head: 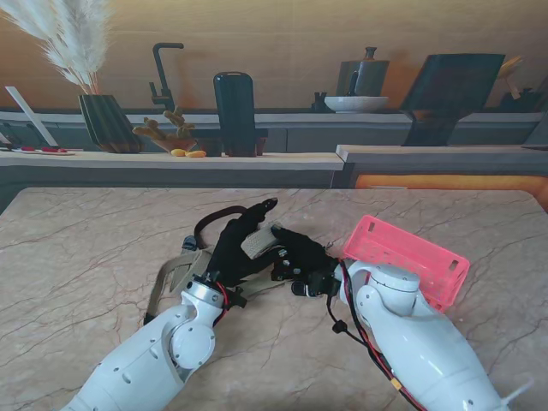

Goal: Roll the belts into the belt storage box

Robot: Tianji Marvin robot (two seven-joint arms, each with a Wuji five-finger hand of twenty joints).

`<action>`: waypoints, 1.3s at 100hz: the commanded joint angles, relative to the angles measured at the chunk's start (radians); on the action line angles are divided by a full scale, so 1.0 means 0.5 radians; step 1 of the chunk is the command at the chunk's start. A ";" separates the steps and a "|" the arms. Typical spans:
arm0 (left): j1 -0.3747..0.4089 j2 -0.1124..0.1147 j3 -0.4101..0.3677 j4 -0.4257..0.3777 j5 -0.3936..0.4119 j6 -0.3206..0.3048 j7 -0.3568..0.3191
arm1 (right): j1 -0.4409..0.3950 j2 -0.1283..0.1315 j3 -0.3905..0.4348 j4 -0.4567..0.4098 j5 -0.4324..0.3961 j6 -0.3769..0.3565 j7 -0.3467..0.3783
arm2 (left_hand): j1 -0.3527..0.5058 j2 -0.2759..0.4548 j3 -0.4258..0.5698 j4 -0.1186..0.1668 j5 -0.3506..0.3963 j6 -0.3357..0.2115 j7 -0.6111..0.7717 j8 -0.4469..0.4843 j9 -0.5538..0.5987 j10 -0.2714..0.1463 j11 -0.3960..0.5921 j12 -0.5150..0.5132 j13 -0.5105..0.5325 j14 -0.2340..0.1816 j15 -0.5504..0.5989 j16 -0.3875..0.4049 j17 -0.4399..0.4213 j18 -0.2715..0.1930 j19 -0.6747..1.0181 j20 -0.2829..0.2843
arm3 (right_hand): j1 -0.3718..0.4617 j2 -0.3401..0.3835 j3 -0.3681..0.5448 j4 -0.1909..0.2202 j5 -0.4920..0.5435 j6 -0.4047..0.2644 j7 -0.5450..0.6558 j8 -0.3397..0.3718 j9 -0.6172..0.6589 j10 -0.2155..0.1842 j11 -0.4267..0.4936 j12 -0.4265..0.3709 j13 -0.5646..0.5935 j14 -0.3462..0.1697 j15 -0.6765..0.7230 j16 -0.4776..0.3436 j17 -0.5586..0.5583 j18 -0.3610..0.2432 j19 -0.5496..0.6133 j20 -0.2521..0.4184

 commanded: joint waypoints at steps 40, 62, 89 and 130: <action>0.014 -0.041 0.011 -0.005 -0.069 -0.010 -0.008 | 0.155 -0.018 -0.229 0.131 -0.106 0.098 0.175 | 1.040 0.866 -1.044 0.077 -0.027 -0.089 0.067 0.164 0.047 -0.132 0.033 -0.042 -0.006 -0.100 -0.004 -0.059 -0.022 -0.063 0.024 0.005 | 0.216 0.086 0.087 0.069 0.085 -0.297 0.143 -0.053 -0.071 0.313 -0.093 -0.052 -0.060 0.037 -0.068 -0.034 -0.170 -0.049 0.122 -0.026; 0.041 -0.060 -0.011 -0.024 -0.117 -0.053 0.017 | 0.164 0.036 -0.299 0.036 -0.564 0.090 0.020 | 1.499 0.896 -1.129 -0.007 0.070 -0.163 1.188 0.198 0.348 -0.146 0.112 -0.026 0.085 -0.103 0.044 -0.057 0.011 0.005 0.093 0.041 | -0.178 -0.049 0.238 0.120 0.015 -0.069 -0.311 0.190 -0.364 0.338 -0.358 -0.227 -0.344 0.095 -0.447 -0.090 -0.403 0.007 -0.156 -0.100; 0.089 -0.082 -0.045 -0.081 -0.257 -0.041 -0.027 | 0.149 0.084 -0.346 -0.038 -1.157 0.073 -0.185 | 1.615 0.834 -1.109 0.009 0.193 -0.235 1.304 0.190 0.512 -0.164 0.120 -0.034 0.178 -0.105 0.068 -0.059 0.060 0.016 0.115 0.049 | -0.168 -0.111 0.348 0.182 -0.100 -0.033 -0.579 0.394 -0.680 0.347 -0.794 -0.516 -0.683 0.185 -1.033 -0.327 -0.643 0.079 -0.495 -0.245; 0.097 -0.077 -0.068 -0.111 -0.354 0.118 -0.119 | -0.054 0.166 -0.264 -0.208 -2.214 -0.373 -0.577 | 1.702 0.717 -1.094 0.044 0.420 -0.177 1.432 0.218 1.218 -0.183 0.961 0.580 0.922 0.037 0.809 0.241 0.492 0.116 0.512 0.177 | 0.111 -0.244 0.456 0.027 -0.243 -0.138 -0.153 0.130 -0.752 0.279 -0.929 -0.635 -0.740 0.133 -1.257 -0.469 -0.670 0.062 -0.616 -0.287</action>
